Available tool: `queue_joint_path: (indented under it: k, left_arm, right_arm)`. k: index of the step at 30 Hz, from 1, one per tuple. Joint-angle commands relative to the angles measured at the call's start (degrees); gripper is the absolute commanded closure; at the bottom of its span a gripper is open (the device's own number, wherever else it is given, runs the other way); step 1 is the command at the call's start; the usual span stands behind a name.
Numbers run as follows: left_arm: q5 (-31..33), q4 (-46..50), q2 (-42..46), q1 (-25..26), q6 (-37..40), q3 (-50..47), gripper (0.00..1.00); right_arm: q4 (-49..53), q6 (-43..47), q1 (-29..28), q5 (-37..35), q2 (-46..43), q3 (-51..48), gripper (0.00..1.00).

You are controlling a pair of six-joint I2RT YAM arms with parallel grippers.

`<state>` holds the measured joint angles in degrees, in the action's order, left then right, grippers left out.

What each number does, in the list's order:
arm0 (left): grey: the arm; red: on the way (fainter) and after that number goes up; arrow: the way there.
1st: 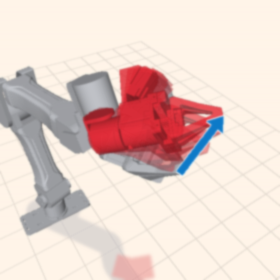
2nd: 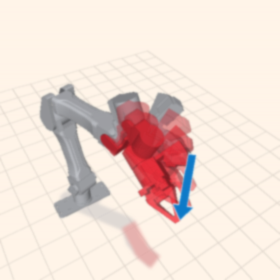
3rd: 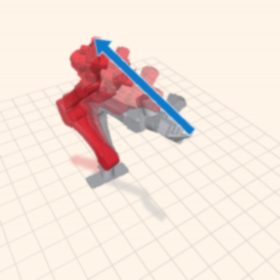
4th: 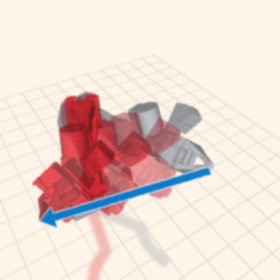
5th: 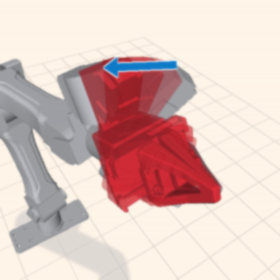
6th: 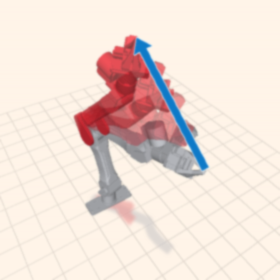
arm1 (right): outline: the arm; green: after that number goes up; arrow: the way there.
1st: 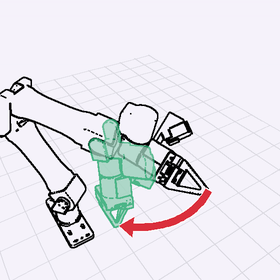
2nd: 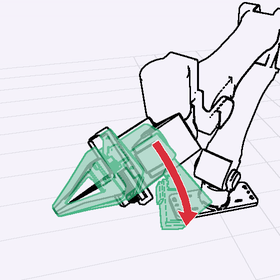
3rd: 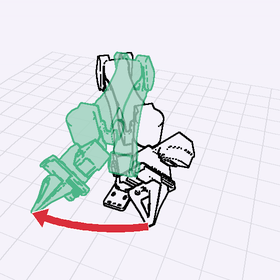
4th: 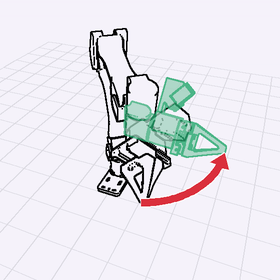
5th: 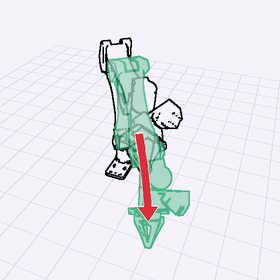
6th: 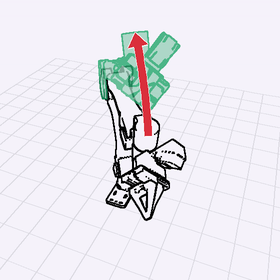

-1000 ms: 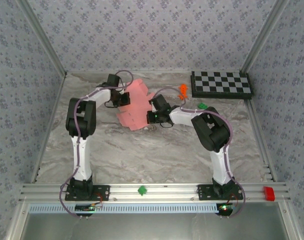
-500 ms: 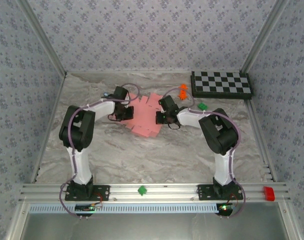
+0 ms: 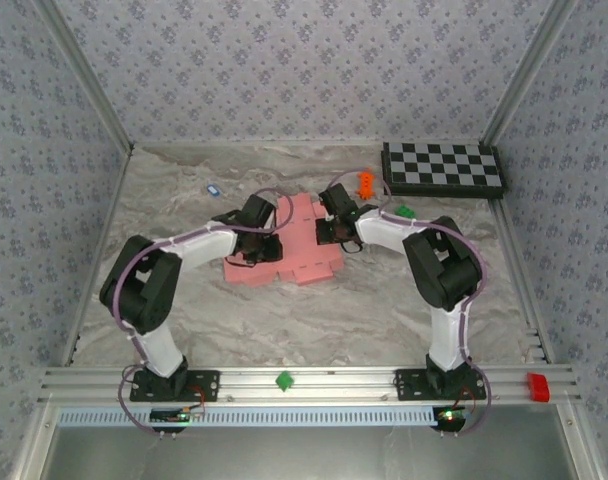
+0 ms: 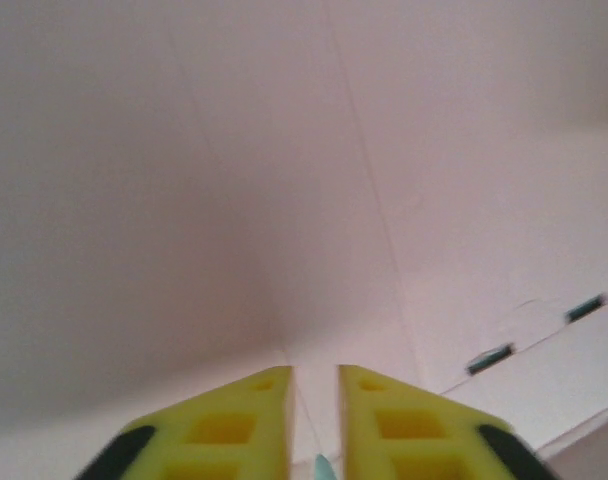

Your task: Fold the paper box

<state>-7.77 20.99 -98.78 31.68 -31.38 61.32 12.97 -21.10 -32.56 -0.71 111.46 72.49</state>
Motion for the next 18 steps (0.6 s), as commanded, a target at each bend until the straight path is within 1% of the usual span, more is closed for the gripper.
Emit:
queue_joint_path:
  k: [1, 3, 8, 9, 12, 18]
  left_arm:
    - [2.0, 1.0, 4.4, -1.8, 1.9, 1.9, 0.7]
    - [1.9, 1.4, 4.6, -3.8, 3.6, 2.5, 0.67]
    - [0.5, 1.7, 1.9, -9.1, 8.1, 3.0, 0.7]
    - [0.3, 1.6, 1.2, -9.7, 9.2, 3.1, 0.72]
    - [-0.5, 0.8, -0.6, -11.4, 11.7, 3.3, 0.78]
    - [-1.4, -2.0, -3.0, -14.7, 12.0, 2.1, 0.92]
  right_arm:
    - [2.5, 0.6, -1.0, -0.3, -5.4, 0.0, 0.95]
    - [2.4, -0.4, -1.6, 0.5, -7.0, -1.3, 0.95]
    - [1.2, -3.4, -2.5, 1.9, -8.1, -3.7, 0.95]
    - [1.1, -3.9, -2.5, 2.0, -8.0, -5.6, 0.95]
    - [0.1, -5.3, -2.6, 1.8, -7.6, -7.2, 0.95]
    - [-1.3, -7.3, -2.5, 2.2, -4.8, -7.8, 0.99]
